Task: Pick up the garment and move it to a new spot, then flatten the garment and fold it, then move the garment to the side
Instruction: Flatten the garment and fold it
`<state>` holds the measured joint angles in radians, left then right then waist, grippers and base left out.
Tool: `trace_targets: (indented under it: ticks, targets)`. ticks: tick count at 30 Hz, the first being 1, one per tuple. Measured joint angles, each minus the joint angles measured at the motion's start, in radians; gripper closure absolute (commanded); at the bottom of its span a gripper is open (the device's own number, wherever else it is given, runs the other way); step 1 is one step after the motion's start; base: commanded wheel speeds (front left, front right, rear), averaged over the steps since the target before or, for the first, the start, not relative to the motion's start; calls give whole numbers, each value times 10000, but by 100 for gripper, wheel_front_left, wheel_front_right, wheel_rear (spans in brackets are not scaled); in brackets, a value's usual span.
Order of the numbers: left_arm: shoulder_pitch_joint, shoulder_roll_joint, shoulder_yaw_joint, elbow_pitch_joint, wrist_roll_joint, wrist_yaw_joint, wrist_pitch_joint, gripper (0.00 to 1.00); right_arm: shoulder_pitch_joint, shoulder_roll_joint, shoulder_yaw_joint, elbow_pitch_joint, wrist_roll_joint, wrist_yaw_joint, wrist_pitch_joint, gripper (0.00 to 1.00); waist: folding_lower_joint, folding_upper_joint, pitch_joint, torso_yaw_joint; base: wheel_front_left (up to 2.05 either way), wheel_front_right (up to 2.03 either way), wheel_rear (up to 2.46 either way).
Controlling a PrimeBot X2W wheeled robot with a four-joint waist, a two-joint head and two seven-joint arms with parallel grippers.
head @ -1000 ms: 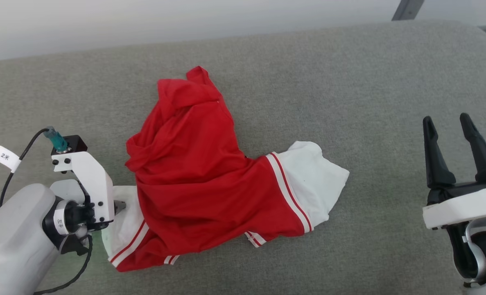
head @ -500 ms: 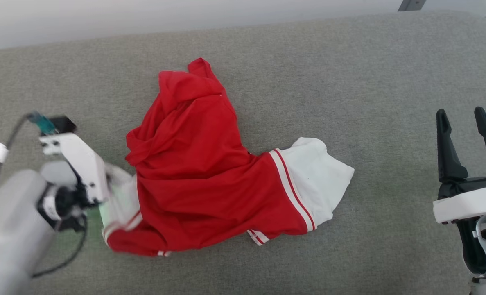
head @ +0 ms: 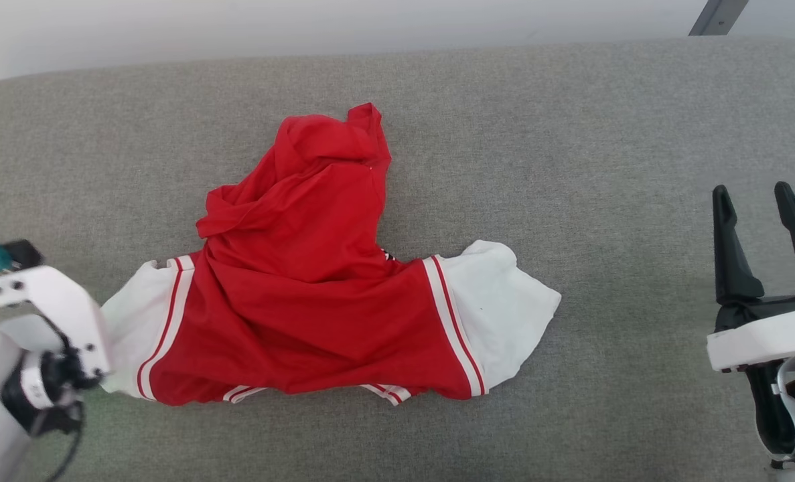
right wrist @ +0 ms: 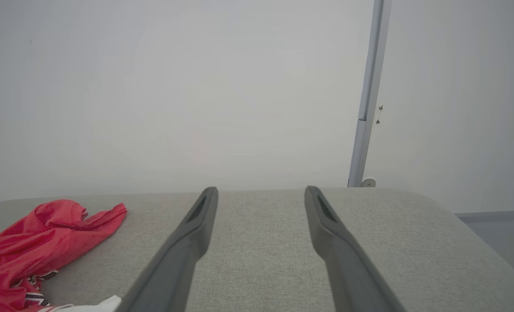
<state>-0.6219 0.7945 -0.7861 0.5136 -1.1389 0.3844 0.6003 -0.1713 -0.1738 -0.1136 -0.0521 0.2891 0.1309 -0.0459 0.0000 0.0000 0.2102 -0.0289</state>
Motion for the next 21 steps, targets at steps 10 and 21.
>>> trace_targets:
  ticks: [10,21]
  targets:
    - [579,-251,407,-1101,-368,125,-894,0,6,-213,640,71,144,0,349,0,0,0,32,126,0,0,0]
    - [946,-69,871,-3475,999,-102,-4470,0,78,-1442,2796,1179,934,0,2090,0,0,0,-208,943,0,0,0]
